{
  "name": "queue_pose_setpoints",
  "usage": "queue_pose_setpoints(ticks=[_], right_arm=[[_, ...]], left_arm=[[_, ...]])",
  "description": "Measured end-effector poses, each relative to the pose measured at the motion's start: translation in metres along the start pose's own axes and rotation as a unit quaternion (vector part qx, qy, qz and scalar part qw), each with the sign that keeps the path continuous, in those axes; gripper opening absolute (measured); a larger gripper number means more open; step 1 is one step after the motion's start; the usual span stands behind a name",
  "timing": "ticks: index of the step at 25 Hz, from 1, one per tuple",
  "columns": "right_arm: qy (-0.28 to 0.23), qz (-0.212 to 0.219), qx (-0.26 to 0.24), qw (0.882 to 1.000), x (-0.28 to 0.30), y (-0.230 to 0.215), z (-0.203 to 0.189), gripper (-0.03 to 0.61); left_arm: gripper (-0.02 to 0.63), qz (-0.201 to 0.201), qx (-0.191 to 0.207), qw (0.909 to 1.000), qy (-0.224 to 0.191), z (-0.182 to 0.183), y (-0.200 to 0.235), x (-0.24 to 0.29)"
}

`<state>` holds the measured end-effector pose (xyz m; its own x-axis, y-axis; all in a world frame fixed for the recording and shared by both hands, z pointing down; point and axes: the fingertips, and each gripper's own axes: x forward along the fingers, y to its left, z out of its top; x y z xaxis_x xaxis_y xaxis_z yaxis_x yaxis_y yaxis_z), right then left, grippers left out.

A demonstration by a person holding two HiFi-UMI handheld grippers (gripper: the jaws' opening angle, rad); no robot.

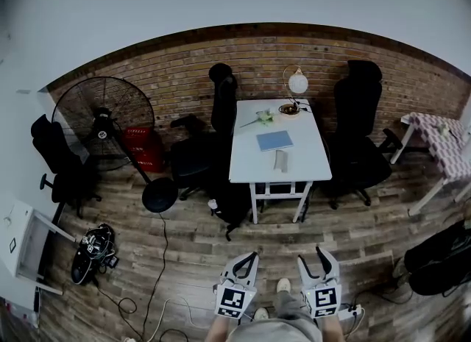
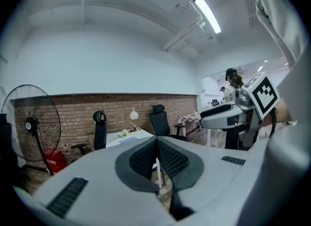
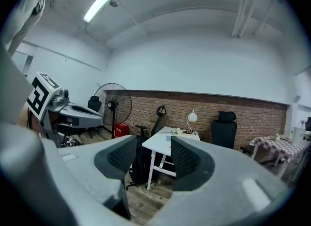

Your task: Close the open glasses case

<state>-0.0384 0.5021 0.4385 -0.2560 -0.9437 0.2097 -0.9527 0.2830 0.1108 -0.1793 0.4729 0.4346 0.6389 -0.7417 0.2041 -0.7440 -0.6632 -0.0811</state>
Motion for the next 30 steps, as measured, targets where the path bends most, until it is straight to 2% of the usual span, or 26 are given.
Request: queue_pose_setpoints(ticks=[10,30], right_arm=[[0.003,0.013,-0.003,1.0,0.043,-0.035,-0.011,0.222],[-0.001,0.055,-0.011,0.998,0.135,-0.12,-0.001,0.222]], left_arm=[[0.003,0.011,-0.001,0.9999,0.012,-0.001,0.013,0.049],[0.003,0.043,0.001,0.9987,0.028,0.02,0.038,0.165]])
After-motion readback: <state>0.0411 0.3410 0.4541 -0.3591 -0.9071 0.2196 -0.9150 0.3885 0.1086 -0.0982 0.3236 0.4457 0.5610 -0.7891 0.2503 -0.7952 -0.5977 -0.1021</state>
